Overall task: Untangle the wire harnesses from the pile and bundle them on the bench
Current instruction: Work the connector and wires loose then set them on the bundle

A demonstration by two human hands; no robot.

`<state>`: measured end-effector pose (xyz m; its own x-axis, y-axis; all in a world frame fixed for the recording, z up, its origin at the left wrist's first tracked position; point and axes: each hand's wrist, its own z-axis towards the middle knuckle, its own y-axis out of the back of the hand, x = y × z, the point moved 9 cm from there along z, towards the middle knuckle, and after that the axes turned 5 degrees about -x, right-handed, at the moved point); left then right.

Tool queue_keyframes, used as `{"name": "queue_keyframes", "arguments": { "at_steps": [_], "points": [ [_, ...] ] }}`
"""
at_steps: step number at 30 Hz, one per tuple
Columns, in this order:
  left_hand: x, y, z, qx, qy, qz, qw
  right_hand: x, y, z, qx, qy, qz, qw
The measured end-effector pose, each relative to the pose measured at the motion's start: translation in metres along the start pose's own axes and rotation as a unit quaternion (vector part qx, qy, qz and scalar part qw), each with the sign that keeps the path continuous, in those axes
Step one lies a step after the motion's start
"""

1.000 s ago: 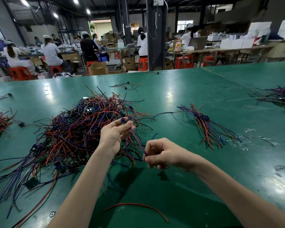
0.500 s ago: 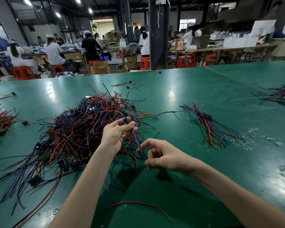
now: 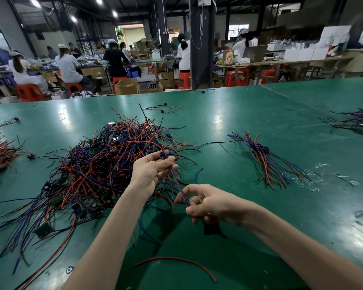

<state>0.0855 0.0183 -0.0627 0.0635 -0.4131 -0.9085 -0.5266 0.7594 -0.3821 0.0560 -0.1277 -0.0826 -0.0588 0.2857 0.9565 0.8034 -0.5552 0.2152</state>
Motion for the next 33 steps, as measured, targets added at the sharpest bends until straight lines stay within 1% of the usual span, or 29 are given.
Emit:
{"name": "queue_keyframes", "arguments": {
  "at_steps": [2, 6, 11, 13, 16, 18, 21, 24, 26, 29, 33],
  "points": [
    [0.0, -0.002, -0.001, 0.004, -0.006, 0.003, 1.0, 0.004, -0.001, -0.002, 0.022, 0.015, 0.002, 1.0],
    [-0.002, -0.005, -0.003, 0.013, -0.006, -0.02, 1.0, 0.013, 0.003, -0.004, 0.045, 0.046, 0.065, 0.996],
    [-0.002, -0.016, -0.008, 0.043, 0.004, -0.056, 0.997, 0.018, 0.018, -0.003, 0.045, 0.036, 0.115, 0.992],
    [0.003, -0.023, -0.012, 0.058, 0.002, -0.038, 0.998, 0.02, 0.028, 0.001, 0.005, 0.03, 0.146, 0.989],
    [0.013, -0.037, -0.019, 0.09, -0.021, 0.006, 0.996, 0.021, 0.045, 0.01, -0.109, 0.048, 0.161, 0.98],
    [0.015, -0.04, -0.022, 0.095, -0.048, 0.035, 0.994, 0.019, 0.054, 0.011, -0.165, 0.053, 0.165, 0.971],
    [0.014, -0.043, -0.025, 0.099, -0.07, 0.064, 0.991, 0.016, 0.057, 0.008, -0.183, 0.051, 0.161, 0.968],
    [0.015, -0.05, -0.03, 0.123, -0.063, 0.063, 0.988, 0.017, 0.059, 0.007, -0.192, 0.045, 0.169, 0.966],
    [0.017, -0.055, -0.033, 0.151, -0.051, 0.05, 0.986, 0.021, 0.071, 0.008, -0.215, 0.044, 0.194, 0.956],
    [0.02, -0.056, -0.033, 0.169, -0.033, 0.042, 0.984, 0.037, 0.11, 0.008, -0.273, 0.046, 0.214, 0.937],
    [0.026, -0.055, -0.032, 0.172, -0.013, 0.042, 0.984, 0.063, 0.181, -0.002, -0.37, 0.093, 0.224, 0.897]
  ]
}}
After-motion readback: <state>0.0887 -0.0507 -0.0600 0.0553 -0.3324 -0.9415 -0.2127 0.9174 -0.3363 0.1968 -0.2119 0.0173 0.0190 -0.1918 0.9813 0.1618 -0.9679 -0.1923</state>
